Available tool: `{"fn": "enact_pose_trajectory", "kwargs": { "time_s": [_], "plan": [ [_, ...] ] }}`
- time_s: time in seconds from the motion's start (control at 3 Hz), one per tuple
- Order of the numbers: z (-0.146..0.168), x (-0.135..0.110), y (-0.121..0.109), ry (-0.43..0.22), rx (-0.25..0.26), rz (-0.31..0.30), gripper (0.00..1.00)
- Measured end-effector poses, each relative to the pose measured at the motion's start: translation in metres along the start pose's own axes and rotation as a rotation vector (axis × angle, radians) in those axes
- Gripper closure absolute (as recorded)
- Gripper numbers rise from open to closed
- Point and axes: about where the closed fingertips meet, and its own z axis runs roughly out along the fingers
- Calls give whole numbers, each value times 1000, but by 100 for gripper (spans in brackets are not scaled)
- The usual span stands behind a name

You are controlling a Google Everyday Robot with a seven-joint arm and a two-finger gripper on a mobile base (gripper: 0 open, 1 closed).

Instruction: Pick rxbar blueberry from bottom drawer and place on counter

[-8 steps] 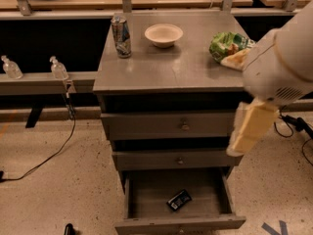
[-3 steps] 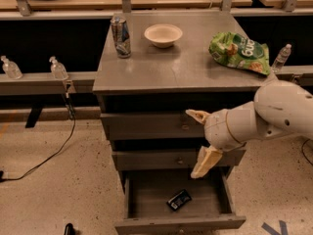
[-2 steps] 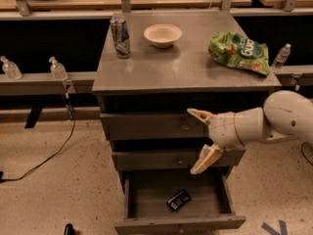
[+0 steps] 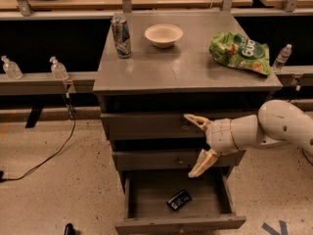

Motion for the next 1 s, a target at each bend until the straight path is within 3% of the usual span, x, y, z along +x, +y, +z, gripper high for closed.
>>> {"fn": "enact_pose_trajectory", "kwargs": {
  "time_s": [0.33, 1.0],
  "plan": [
    [15, 40, 24, -27, -43, 68, 0],
    [50, 164, 103, -218, -87, 251, 0]
  ]
}}
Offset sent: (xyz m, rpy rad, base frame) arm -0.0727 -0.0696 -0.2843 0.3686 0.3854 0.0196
